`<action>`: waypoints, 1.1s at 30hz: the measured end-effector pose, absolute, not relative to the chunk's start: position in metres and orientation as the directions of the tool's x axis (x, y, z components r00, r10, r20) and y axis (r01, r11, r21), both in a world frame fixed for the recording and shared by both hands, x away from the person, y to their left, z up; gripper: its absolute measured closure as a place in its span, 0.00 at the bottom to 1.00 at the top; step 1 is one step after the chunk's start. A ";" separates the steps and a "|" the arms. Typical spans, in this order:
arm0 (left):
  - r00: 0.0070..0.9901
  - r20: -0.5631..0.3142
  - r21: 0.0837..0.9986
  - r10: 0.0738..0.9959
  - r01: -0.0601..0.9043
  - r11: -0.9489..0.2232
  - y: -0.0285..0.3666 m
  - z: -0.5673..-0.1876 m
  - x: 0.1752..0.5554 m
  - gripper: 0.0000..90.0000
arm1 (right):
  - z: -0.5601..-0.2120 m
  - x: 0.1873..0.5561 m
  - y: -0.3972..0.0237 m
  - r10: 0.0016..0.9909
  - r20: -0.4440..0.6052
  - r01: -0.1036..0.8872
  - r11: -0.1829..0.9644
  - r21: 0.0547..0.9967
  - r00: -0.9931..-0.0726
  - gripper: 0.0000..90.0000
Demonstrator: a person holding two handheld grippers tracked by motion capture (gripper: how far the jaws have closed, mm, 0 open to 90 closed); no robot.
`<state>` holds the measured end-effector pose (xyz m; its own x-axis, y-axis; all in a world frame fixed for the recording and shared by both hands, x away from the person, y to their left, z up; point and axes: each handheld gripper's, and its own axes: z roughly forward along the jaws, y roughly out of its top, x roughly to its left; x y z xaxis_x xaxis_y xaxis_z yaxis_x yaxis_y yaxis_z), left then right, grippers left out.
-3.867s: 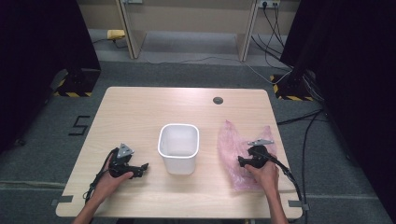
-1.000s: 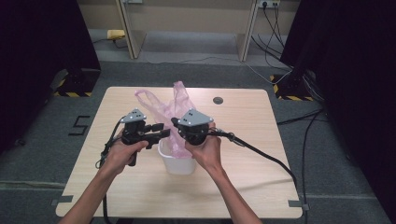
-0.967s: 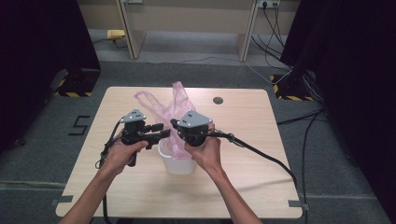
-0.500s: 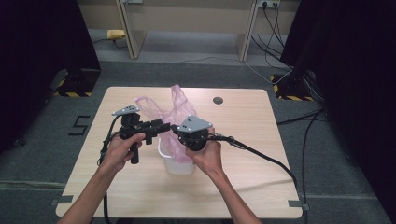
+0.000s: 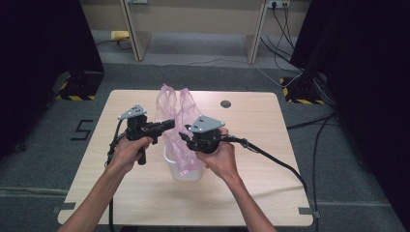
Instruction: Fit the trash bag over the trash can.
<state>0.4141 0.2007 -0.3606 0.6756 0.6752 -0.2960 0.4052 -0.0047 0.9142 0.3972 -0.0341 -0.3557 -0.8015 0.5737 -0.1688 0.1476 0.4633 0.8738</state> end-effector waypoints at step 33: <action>0.776 -0.093 0.987 0.624 0.153 -0.042 0.190 -0.341 0.415 1.00 | -0.364 0.403 -0.057 0.558 -0.073 0.289 0.531 0.796 -0.826 0.91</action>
<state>0.4146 0.1896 -0.3409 0.7756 0.6243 -0.0933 0.1528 -0.0422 0.9874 0.4030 -0.0573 -0.3641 -0.8264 0.5584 -0.0725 0.2893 0.5315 0.7961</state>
